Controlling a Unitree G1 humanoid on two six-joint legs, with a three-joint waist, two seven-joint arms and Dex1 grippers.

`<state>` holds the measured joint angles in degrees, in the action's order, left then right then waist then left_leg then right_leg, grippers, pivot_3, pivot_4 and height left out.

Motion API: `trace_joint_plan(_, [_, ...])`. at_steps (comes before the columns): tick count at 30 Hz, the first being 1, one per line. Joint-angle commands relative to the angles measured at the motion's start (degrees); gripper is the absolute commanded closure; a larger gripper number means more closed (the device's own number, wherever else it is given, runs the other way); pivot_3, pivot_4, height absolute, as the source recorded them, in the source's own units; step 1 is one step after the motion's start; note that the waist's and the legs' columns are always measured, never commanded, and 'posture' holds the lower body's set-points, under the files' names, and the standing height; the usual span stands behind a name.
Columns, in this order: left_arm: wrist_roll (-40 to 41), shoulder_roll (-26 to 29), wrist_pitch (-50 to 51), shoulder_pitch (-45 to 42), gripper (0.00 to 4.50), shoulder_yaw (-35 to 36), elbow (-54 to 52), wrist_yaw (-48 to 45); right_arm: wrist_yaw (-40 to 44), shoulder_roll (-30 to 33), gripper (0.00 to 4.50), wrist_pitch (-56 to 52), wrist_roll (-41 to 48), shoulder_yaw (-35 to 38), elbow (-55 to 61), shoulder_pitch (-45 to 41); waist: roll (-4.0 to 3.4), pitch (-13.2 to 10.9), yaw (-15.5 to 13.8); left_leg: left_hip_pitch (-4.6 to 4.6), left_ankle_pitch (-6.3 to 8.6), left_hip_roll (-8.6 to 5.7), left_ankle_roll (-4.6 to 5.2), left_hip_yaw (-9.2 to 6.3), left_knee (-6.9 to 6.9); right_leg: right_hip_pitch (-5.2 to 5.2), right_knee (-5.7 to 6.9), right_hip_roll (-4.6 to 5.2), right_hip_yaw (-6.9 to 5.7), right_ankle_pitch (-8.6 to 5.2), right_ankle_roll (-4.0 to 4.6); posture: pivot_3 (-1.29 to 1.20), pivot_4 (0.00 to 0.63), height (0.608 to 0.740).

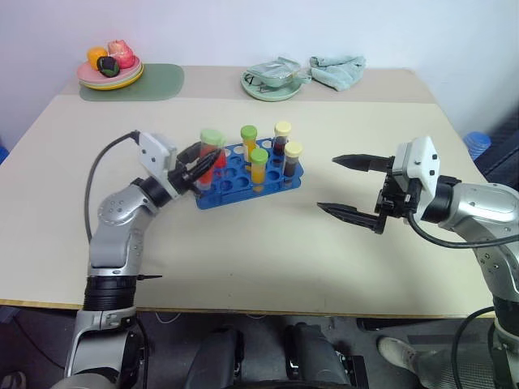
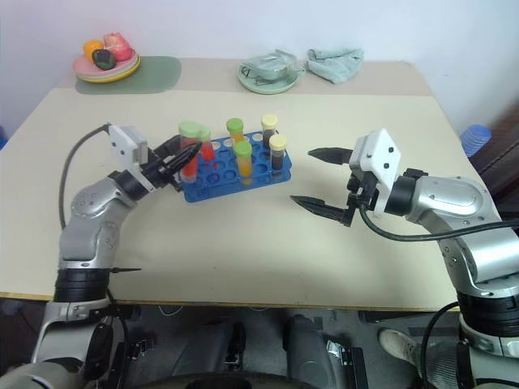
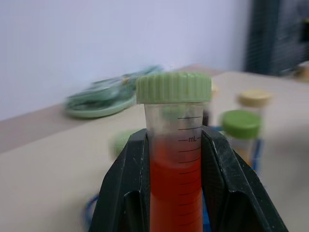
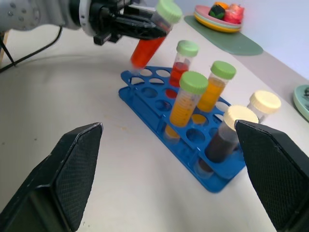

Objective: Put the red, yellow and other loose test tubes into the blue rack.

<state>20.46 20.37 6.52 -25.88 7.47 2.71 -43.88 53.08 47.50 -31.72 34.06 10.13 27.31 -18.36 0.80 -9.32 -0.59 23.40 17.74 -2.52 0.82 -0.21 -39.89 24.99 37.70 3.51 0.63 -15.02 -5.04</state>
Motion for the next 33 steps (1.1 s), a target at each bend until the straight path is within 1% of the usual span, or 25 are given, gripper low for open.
trace_joint_plan(1, [0.4, -0.9, -5.8, -2.0, 3.72, -0.3, 2.9, -2.0, -1.1, 1.5, 0.0, -0.7, 1.6, 3.2, 3.3, 0.4, 0.0, 0.0, 0.0, 0.0, 0.0, 0.0, 0.0, 0.0, 0.0, 0.0, 0.0, 0.0, 0.0, 0.0, 0.0, 0.0, 0.15, 0.74])
trace_joint_plan(8, [-3.6, -4.6, -17.1, -4.6, 3.72, -2.2, 16.3, -2.6, -2.3, 2.3, 0.0, -2.2, 2.7, 4.5, 4.8, 1.0, 0.01, 0.0, -0.1, 0.0, 0.01, 0.0, 0.03, 0.0, -0.02, -0.04, -0.03, -0.01, -0.01, 0.0, -0.01, 0.0, 0.15, 0.74])
trace_joint_plan(14, [-5.0, -6.8, -23.9, -4.3, 3.72, -4.4, 22.8, -4.4, -2.9, 2.8, 0.0, -2.9, 3.4, 4.8, 5.2, 1.2, -0.06, 0.1, -0.1, -0.06, 0.02, 0.0, 0.05, 0.0, -0.03, -0.11, -0.03, -0.02, -0.02, 0.0, -0.01, 0.0, 0.15, 0.74])
trace_joint_plan(17, [-4.8, -7.4, -25.3, -3.7, 3.72, -4.9, 23.6, -5.0, -3.0, 3.3, 0.0, -2.9, 3.8, 5.1, 5.4, 1.6, -0.07, 0.1, -0.1, -0.07, 0.07, 0.0, 0.14, -0.01, -0.04, -0.14, -0.04, -0.02, -0.02, 0.0, -0.01, 0.0, 0.15, 0.74])
trace_joint_plan(22, [-3.8, -6.3, -25.5, -2.2, 3.72, -4.3, 23.8, -6.1, -2.5, 3.8, 0.0, -2.3, 4.2, 6.0, 5.1, 2.6, -0.06, 0.1, -0.1, -0.07, 0.11, 0.0, 0.2, -0.01, -0.05, -0.15, -0.05, -0.02, -0.02, 0.0, -0.01, 0.0, 0.15, 0.74])
trace_joint_plan(27, [-4.3, -6.3, -26.5, -2.1, 3.72, -3.9, 25.9, -5.0, -2.1, 3.5, 0.0, -1.7, 3.8, 5.7, 4.5, 2.9, -0.08, 0.1, 0.0, -0.08, 0.11, 0.01, 0.2, -0.01, -0.05, -0.15, -0.06, -0.02, -0.02, 0.0, -0.01, 0.0, 0.15, 0.74])
trace_joint_plan(28, [-3.1, -6.3, -25.4, -2.2, 3.72, -3.9, 26.1, -6.5, -2.1, 3.4, 0.0, -1.6, 3.8, 5.5, 4.5, 2.7, -0.08, 0.1, 0.0, -0.08, 0.11, 0.01, 0.2, -0.01, -0.04, -0.15, -0.06, -0.02, -0.02, 0.0, -0.01, 0.0, 0.15, 0.74])
trace_joint_plan(30, [-1.7, -6.3, -24.2, -2.2, 2.68, -3.9, 26.3, -8.1, -2.2, 3.3, 0.0, -1.6, 3.7, 5.2, 4.4, 2.5, -0.1, 0.1, 0.0, -0.08, 0.11, 0.01, 0.2, -0.01, -0.04, -0.15, -0.06, -0.02, -0.02, 0.0, -0.01, 0.0, 0.15, 0.74])
trace_joint_plan(31, [-2.1, -6.4, -24.8, -2.3, 2.29, -3.8, 26.8, -7.5, -2.3, 3.3, 0.0, -1.6, 3.8, 5.2, 4.5, 2.5, -0.1, 0.1, 0.0, -0.08, 0.11, 0.01, 0.2, -0.01, -0.05, -0.15, -0.06, -0.02, -0.02, 0.0, -0.01, 0.0, 0.15, 0.74])
trace_joint_plan(33, [-3.5, -6.6, -25.9, -2.6, 1.3, -3.6, 26.9, -5.1, -2.4, 3.3, 0.0, -1.8, 3.8, 5.1, 4.7, 2.3, -0.09, 0.1, 0.0, -0.08, 0.11, 0.01, 0.21, -0.01, -0.05, -0.15, -0.06, -0.02, -0.02, 0.0, -0.01, 0.0, 0.15, 0.74])
